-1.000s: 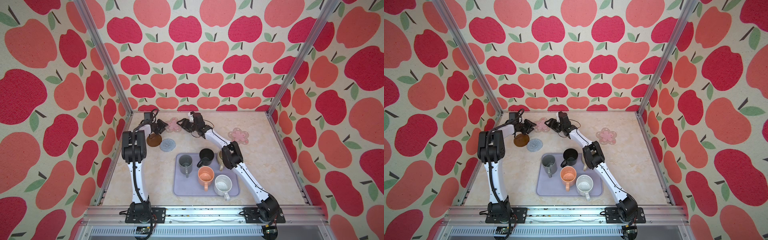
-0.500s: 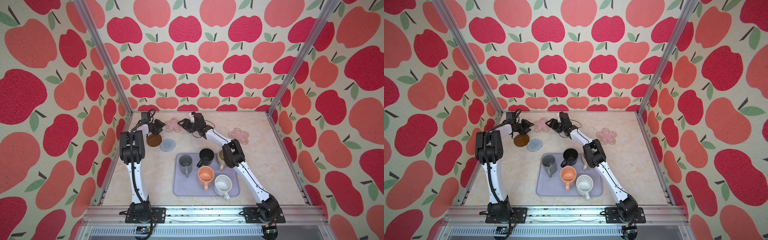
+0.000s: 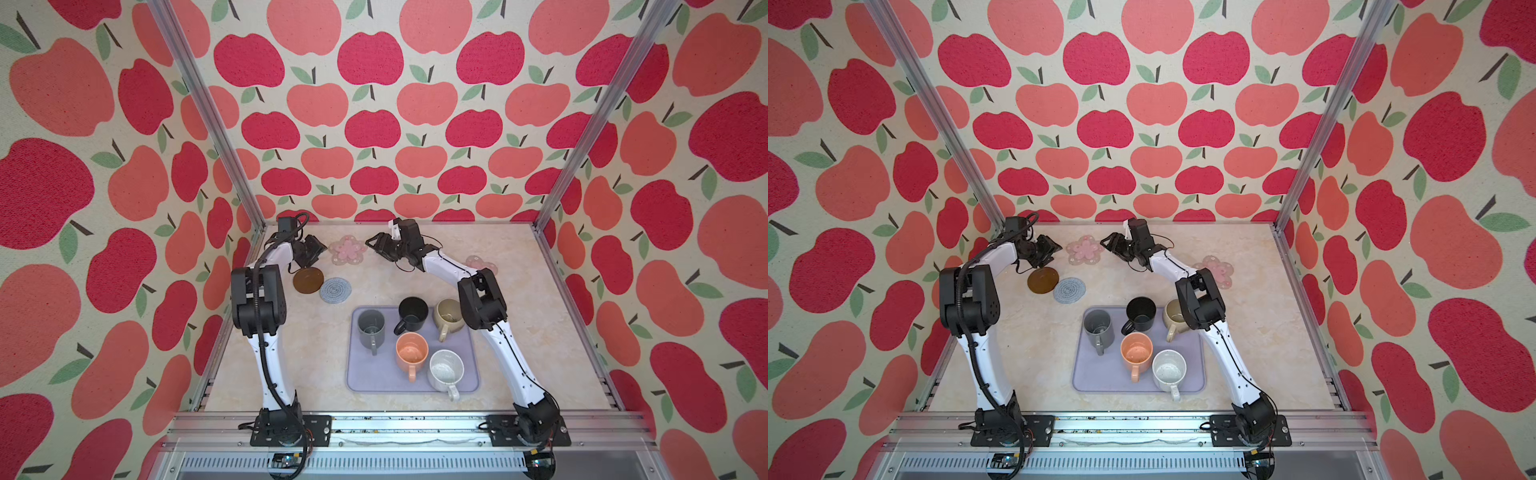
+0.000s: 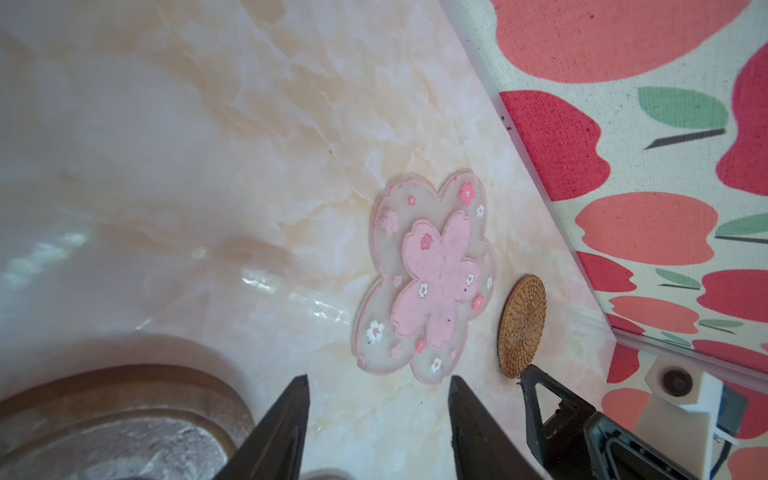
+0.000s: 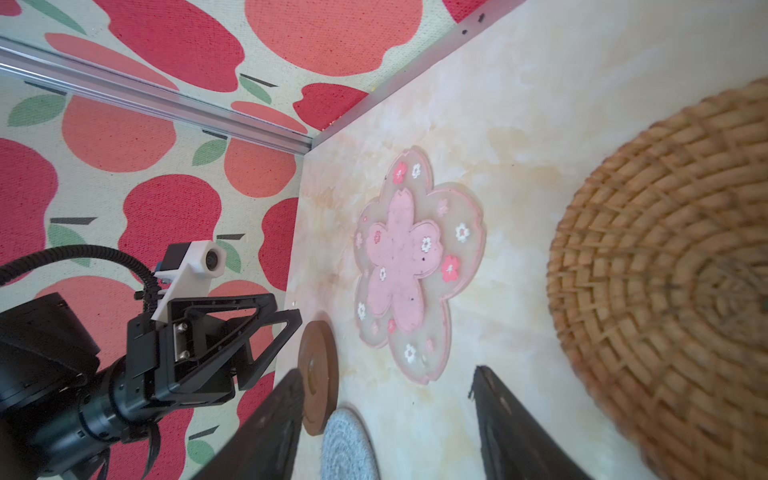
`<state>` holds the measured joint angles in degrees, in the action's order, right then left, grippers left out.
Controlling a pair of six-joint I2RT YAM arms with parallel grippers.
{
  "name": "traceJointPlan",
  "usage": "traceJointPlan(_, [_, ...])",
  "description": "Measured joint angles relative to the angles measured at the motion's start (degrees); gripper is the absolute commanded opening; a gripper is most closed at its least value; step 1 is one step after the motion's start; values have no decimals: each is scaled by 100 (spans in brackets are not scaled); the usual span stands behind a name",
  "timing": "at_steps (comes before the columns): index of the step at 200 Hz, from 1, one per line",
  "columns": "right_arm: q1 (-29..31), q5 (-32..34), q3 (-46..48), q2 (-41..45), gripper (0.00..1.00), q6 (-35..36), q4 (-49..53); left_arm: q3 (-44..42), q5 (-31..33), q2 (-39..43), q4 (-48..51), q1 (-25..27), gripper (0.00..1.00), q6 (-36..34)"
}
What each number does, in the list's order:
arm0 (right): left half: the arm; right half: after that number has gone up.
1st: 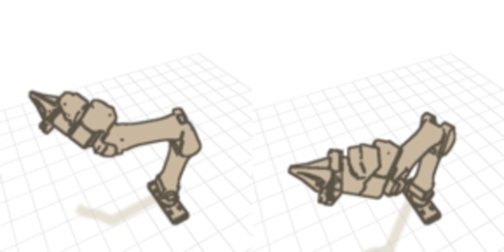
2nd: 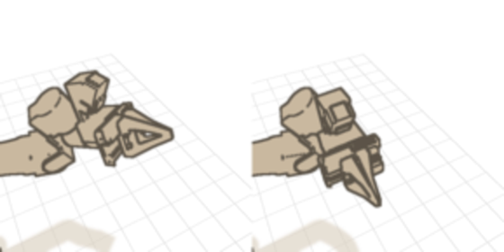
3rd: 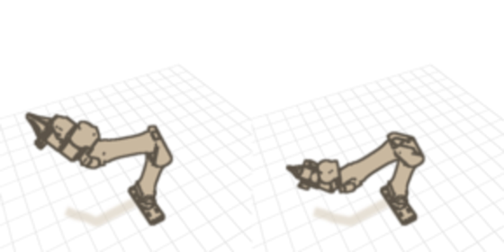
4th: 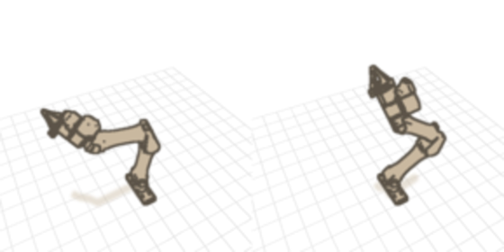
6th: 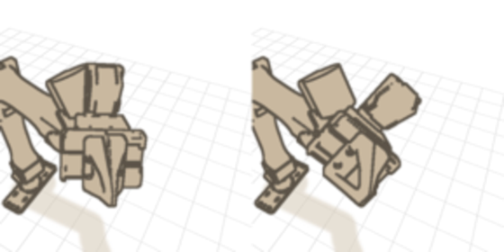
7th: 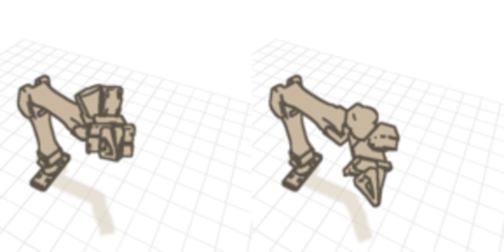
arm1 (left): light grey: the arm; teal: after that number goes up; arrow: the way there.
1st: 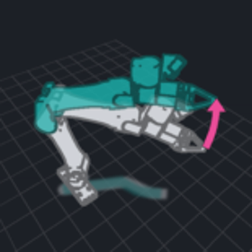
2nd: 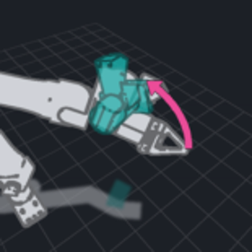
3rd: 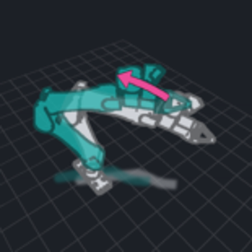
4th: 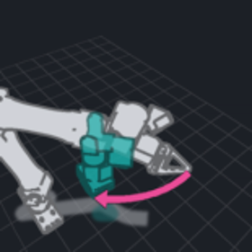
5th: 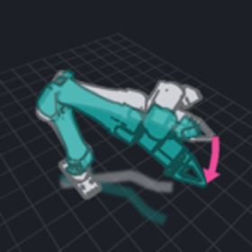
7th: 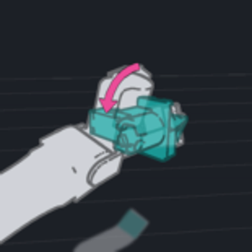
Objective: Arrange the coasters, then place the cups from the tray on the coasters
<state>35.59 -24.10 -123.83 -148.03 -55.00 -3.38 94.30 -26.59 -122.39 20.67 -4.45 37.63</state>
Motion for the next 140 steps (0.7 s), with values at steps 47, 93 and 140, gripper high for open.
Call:
traceJointPlan(47, [-50,-52,1305,1523,67,369,-46,479,68,168,584,378,57,-354])
traceJointPlan(93, [-442,184,2774,2874,67,1172,584,627,225,310,1185,699,57,-643])
traceJointPlan(140, [-1086,723,4105,4181,67,1993,1493,439,378,763,1556,743,57,-868])
